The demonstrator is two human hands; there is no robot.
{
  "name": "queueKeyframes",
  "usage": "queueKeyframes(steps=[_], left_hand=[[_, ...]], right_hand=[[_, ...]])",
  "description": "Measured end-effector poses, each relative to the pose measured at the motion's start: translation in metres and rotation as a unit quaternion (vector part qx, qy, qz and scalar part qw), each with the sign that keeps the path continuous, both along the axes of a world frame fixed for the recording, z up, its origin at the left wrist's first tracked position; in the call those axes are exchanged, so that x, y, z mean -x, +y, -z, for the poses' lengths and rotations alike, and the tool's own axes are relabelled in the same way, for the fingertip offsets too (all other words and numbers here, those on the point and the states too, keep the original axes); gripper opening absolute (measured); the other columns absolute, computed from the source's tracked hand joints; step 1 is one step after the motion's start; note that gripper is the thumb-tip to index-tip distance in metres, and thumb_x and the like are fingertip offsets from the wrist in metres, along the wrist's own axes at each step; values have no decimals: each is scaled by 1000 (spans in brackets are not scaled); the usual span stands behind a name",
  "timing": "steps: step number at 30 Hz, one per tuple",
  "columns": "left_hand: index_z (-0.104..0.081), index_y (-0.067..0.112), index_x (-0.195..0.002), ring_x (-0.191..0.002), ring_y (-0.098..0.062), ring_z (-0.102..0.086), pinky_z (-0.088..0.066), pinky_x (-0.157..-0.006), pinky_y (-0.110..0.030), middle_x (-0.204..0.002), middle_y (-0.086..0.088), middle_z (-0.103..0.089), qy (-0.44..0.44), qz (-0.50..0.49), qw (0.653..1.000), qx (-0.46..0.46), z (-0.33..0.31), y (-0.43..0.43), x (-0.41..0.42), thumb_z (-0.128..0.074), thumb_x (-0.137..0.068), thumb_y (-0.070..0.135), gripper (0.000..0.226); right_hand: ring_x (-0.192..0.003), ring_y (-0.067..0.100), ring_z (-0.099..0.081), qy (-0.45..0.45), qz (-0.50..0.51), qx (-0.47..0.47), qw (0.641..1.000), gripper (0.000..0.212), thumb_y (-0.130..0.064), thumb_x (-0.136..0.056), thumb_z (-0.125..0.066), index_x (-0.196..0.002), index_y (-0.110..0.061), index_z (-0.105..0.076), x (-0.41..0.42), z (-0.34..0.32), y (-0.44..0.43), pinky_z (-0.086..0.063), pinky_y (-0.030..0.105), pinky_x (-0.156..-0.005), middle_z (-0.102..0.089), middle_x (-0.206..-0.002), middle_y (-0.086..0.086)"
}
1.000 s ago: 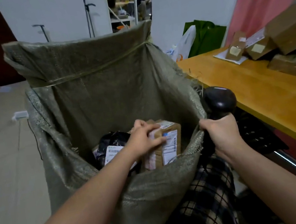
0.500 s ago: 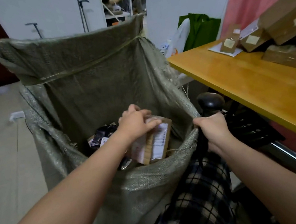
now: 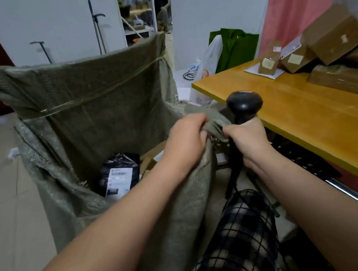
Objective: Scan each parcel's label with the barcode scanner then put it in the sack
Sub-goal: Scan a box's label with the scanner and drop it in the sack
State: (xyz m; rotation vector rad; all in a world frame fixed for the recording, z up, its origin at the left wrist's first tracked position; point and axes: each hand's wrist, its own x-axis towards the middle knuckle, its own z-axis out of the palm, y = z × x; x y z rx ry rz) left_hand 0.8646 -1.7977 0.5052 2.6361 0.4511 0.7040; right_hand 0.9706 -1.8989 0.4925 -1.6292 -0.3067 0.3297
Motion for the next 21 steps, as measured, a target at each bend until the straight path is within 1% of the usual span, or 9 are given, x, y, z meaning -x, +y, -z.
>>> queueKeyframes(steps=[3,4,6,8,10,13,16,19,21], left_hand=[[-66,11,-101,-99,-33,-61,-49,-84,-38,-103,-14,-66,167,18,986,-18,19,9,8,-51,-90,13,19],[-66,11,-101,-98,-32,-62,-50,-84,-39,-102,-13,-66,194,14,981,-23,21,14,8,-50,-89,12,20],[-66,11,-102,-97,-32,-61,-50,-83,-39,-102,-12,-66,198,13,980,-14,25,14,9,-49,-87,9,23],[-65,9,-100,-99,-32,-60,-48,-81,-36,-103,-13,-65,199,13,980,-20,29,8,9,-48,-88,9,21],[-64,10,-103,-101,-33,-60,-46,-79,-35,-106,-14,-64,225,12,974,-27,39,2,11,-47,-91,9,21],[-62,11,-109,-104,-34,-60,-44,-75,-36,-111,-15,-63,280,-3,958,-58,55,-3,11,-46,-93,10,23],[-62,12,-110,-102,-32,-62,-44,-72,-34,-112,-12,-64,316,-11,943,-106,64,-7,4,-50,-95,19,21],[-60,14,-109,-103,-31,-59,-44,-73,-34,-111,-10,-62,283,18,951,-124,52,-19,-15,-55,-93,41,32],[-59,13,-106,-101,-30,-59,-42,-71,-34,-108,-9,-61,233,44,962,-136,37,-32,-35,-53,-93,47,37]], right_hand=[[-87,28,-68,-8,-7,22,1000,51,2,-61,-70,-109,-10,-62,4,6,-5,-57,47,-83,-70,-96,11],[-89,27,-67,-4,-5,29,1000,51,4,-63,-70,-111,-12,-60,6,11,-7,-56,48,-86,-69,-97,11],[-92,28,-65,-2,2,40,999,52,6,-67,-69,-115,-12,-57,10,22,-9,-55,47,-87,-67,-100,12],[-91,27,-64,3,6,47,999,52,4,-70,-69,-117,-11,-54,11,26,-10,-55,42,-84,-65,-100,11],[-79,21,-60,-7,-5,67,998,47,2,-74,-68,-114,-13,-49,9,26,-15,-51,34,-73,-61,-94,7],[-63,21,-58,-7,-34,93,995,43,-1,-80,-66,-117,-11,-45,4,29,-26,-49,32,-54,-60,-87,9],[-64,23,-61,-8,-32,102,994,37,-10,-86,-66,-117,-13,-47,-1,26,-46,-48,30,-51,-63,-87,6],[-61,21,-59,-18,-11,88,996,25,-17,-86,-68,-107,-16,-55,-7,16,-75,-47,29,-51,-63,-88,5],[-54,21,-58,-38,14,86,995,15,-20,-86,-69,-94,-18,-57,-13,5,-97,-47,29,-49,-63,-79,6]])
